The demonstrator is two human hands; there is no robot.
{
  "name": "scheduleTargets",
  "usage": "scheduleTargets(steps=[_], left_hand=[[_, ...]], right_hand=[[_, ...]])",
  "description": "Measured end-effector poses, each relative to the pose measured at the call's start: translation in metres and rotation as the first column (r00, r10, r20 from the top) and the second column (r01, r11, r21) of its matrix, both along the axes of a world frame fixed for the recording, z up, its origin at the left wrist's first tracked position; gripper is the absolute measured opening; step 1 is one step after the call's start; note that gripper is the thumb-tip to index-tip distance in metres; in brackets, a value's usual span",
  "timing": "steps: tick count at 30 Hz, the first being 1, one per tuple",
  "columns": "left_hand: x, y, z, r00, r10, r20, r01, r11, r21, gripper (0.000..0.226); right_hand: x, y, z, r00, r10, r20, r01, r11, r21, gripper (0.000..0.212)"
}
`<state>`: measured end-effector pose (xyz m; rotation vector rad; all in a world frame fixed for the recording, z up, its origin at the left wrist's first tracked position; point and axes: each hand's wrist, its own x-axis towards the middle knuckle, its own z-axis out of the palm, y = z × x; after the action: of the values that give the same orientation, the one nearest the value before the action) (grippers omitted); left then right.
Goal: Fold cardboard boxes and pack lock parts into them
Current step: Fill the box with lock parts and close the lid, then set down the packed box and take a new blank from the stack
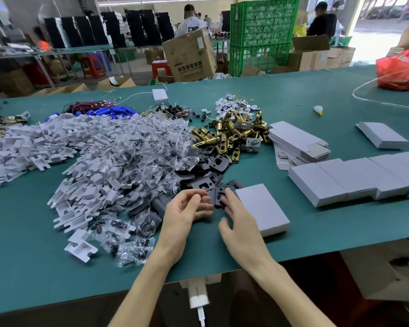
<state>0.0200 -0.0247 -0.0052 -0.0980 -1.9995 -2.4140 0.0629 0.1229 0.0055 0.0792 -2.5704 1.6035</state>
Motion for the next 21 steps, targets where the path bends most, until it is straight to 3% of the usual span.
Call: scheduleTargets(steps=[6, 21], left_hand=[[-0.001, 0.001, -0.002, 1.000, -0.017, -0.004, 0.017, 0.999, -0.051, 0.021], [0.001, -0.003, -0.002, 0.999, -0.042, -0.006, 0.041, 0.996, -0.085, 0.022]], right_hand=[[-0.015, 0.048, 0.003, 0.998, -0.059, 0.017, 0.060, 0.997, -0.057, 0.055], [-0.058, 0.097, -0.001, 0.990, -0.077, 0.115, 0.086, 0.993, -0.077, 0.069]])
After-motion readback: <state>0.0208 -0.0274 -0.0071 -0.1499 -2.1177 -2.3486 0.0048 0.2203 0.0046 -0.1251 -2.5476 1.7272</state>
